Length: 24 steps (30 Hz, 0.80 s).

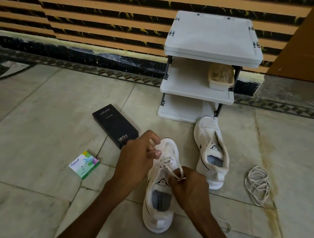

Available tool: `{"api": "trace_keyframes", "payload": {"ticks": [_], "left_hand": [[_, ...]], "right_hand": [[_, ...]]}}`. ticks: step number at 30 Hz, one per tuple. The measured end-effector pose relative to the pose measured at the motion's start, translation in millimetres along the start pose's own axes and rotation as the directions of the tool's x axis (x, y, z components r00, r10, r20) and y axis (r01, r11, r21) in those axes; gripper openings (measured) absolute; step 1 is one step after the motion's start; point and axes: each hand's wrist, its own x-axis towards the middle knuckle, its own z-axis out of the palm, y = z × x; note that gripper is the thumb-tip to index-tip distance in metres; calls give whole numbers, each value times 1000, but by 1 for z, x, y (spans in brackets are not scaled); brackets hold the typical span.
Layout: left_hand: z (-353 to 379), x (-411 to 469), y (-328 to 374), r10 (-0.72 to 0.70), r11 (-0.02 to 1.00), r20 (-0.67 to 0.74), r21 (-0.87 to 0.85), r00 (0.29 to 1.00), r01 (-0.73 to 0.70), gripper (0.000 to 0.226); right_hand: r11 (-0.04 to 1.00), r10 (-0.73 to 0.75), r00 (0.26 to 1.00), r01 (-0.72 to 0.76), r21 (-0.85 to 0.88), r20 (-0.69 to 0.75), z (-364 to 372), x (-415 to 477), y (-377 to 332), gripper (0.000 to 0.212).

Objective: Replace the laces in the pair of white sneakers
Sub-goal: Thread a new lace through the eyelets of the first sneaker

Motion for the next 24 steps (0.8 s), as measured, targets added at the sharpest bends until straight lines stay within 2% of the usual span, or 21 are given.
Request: {"api": "trace_keyframes", "payload": {"ticks": [2,6,11,14,24], "left_hand": [[9,-3,-3,22,999,52,23,998,-23,18],[28,-6,-4,26,995,155,89,988,-40,21],[46,-10,-5,54,962,233,247,971,-112,28],[53,-8,-5,68,944,240,298,968,-141,33],[64,-10,-6,60,939,207,321,976,-126,53]], "right_hand": [[999,32,998,-34,31,53,-5,6,3,23],[952,172,961,-219,213,219,-9,13,9,19],[721,263,876,-457,520,405,-17,12,9,10],[669,267,858,-493,556,439,-20,10,9,11],[645,290,850,-513,567,440,-20,11,8,10]]}}
